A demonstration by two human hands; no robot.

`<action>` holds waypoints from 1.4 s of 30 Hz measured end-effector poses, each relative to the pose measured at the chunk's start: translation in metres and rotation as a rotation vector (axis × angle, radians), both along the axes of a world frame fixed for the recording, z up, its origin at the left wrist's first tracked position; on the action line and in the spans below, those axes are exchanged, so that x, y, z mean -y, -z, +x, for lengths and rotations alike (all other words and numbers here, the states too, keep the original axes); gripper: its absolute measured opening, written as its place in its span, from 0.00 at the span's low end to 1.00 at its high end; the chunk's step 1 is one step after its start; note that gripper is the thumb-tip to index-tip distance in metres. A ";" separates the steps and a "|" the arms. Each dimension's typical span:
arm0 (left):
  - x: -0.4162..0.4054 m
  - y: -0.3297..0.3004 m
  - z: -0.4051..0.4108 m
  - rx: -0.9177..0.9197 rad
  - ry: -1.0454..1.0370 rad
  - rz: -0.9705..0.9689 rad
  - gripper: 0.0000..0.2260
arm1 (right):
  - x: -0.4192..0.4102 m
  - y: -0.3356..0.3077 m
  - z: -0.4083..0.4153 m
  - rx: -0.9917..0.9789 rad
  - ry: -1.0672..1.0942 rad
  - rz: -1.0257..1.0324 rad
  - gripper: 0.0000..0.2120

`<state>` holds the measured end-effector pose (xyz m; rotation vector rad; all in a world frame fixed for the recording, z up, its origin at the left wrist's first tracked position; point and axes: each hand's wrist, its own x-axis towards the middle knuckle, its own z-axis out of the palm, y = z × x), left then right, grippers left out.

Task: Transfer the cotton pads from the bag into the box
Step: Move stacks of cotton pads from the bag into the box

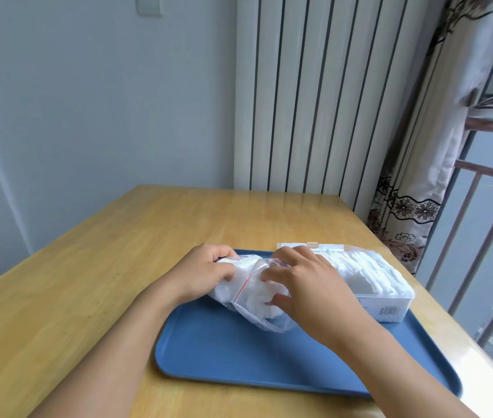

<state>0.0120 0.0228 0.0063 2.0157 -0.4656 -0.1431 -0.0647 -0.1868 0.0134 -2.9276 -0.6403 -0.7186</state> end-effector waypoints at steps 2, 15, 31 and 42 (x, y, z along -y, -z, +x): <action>0.000 0.000 -0.001 -0.013 0.006 -0.008 0.11 | -0.001 0.000 -0.002 -0.057 -0.010 -0.012 0.18; -0.004 -0.002 0.005 0.114 -0.225 -0.076 0.11 | 0.001 0.000 -0.007 0.031 -0.172 0.181 0.15; 0.010 -0.037 -0.044 0.469 -0.025 -0.402 0.25 | 0.017 -0.029 -0.017 -0.290 -0.412 1.120 0.17; 0.035 -0.040 -0.060 -0.004 0.193 -0.496 0.17 | 0.011 -0.029 -0.019 -0.226 -0.359 1.176 0.30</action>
